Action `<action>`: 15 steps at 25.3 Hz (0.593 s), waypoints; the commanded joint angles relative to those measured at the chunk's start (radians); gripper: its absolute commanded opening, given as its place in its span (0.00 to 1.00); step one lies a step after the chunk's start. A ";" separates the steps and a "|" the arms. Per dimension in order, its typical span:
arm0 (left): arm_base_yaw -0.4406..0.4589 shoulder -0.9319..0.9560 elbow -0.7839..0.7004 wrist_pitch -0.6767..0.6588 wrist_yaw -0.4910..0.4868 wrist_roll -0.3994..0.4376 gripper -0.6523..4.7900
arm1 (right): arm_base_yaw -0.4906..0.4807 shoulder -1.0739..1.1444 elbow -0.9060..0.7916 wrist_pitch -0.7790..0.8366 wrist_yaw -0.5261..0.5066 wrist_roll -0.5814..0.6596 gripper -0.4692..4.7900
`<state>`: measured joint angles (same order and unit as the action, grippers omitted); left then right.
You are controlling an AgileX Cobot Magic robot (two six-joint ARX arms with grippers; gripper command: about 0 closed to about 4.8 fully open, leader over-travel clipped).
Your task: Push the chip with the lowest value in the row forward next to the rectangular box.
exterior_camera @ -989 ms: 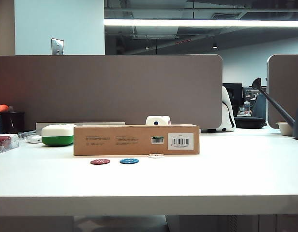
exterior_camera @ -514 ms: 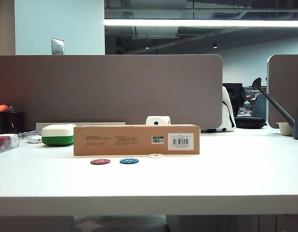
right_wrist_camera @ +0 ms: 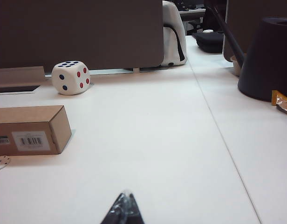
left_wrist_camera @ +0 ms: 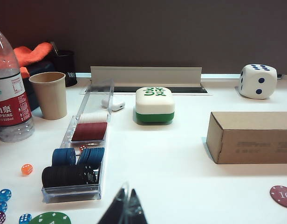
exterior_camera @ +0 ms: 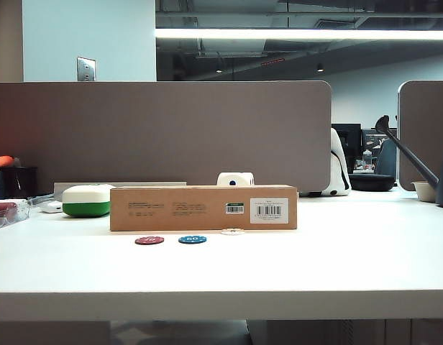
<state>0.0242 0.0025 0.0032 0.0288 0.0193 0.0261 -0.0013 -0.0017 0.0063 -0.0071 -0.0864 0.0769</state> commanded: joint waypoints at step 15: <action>0.000 0.000 0.004 0.010 0.004 0.001 0.11 | 0.050 0.000 -0.005 0.026 0.010 -0.026 0.08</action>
<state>0.0242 0.0025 0.0032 0.0288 0.0193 0.0261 0.0490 -0.0017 0.0063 0.0029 -0.0807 0.0551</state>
